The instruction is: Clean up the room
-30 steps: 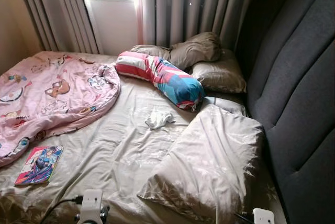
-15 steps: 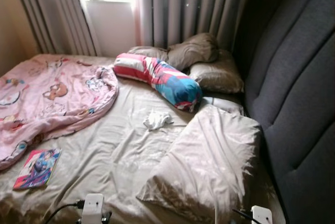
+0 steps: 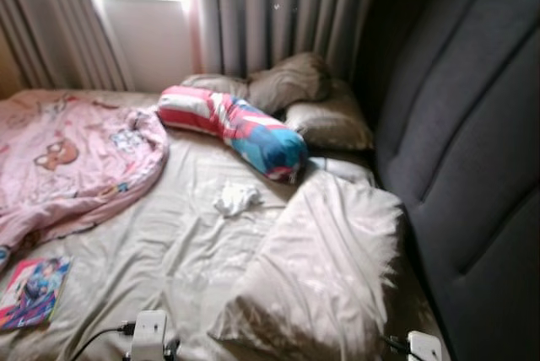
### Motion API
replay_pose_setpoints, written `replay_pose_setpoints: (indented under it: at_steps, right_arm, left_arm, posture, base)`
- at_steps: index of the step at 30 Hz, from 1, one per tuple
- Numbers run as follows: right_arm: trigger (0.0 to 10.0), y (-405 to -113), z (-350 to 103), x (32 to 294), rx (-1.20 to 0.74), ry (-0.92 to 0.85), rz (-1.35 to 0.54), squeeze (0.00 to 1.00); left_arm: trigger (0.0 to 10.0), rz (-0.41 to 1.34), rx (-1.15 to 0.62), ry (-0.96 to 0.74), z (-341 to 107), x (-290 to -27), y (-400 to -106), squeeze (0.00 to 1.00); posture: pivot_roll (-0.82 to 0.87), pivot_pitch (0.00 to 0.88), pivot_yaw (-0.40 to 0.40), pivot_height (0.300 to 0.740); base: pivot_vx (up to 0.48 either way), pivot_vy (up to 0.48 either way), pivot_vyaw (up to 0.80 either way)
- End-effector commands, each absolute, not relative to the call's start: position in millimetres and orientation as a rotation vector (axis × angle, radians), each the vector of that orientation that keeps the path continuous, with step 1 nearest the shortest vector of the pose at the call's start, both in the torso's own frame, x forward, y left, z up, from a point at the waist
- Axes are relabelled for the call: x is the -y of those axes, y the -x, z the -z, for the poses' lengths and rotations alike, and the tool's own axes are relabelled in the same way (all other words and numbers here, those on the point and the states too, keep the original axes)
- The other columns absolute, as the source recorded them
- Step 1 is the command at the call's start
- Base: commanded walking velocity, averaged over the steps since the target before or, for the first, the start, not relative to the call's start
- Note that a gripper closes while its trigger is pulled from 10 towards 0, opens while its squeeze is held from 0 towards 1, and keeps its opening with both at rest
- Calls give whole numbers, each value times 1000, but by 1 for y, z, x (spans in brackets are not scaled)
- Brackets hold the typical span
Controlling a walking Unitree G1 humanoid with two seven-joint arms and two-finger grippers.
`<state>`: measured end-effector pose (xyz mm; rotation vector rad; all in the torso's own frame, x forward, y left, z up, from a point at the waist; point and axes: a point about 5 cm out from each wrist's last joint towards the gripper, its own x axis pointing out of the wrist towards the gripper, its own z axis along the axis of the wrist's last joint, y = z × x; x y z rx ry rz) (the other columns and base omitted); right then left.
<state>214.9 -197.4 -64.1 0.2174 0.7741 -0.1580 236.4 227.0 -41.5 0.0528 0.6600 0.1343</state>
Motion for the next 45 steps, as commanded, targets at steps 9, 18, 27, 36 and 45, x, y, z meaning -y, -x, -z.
replay_pose_setpoints:
  at_steps: [9,18,27,36,45]
  right_arm:
    - [10000,-211,65,202,-767,-210,157,0]
    - [10000,-221,57,203,-698,-226,137,0]
    - [10000,-248,36,198,-548,-249,77,0]
    - [10000,-299,-11,159,-289,-193,-48,0]
    - [10000,-300,-29,147,-108,-181,-110,0]
  left_arm:
    - [10000,-130,-661,-55,42,-224,-236,0]
    - [10000,-126,-660,-54,42,-224,-237,0]
    - [10000,-119,-551,-31,24,-219,-260,0]
    - [10000,-119,-270,-38,-24,-216,-303,0]
    - [10000,-151,31,-98,-61,-224,-300,0]
  posture:
    - [-30,0,-57,740]
    - [-34,2,-57,740]
    - [-53,24,-48,740]
    - [-87,55,-31,740]
    - [-97,67,-20,740]
  base:
    - [264,0,-399]
    - [0,0,0]
    - [0,0,0]
    - [0,0,0]
    - [0,0,0]
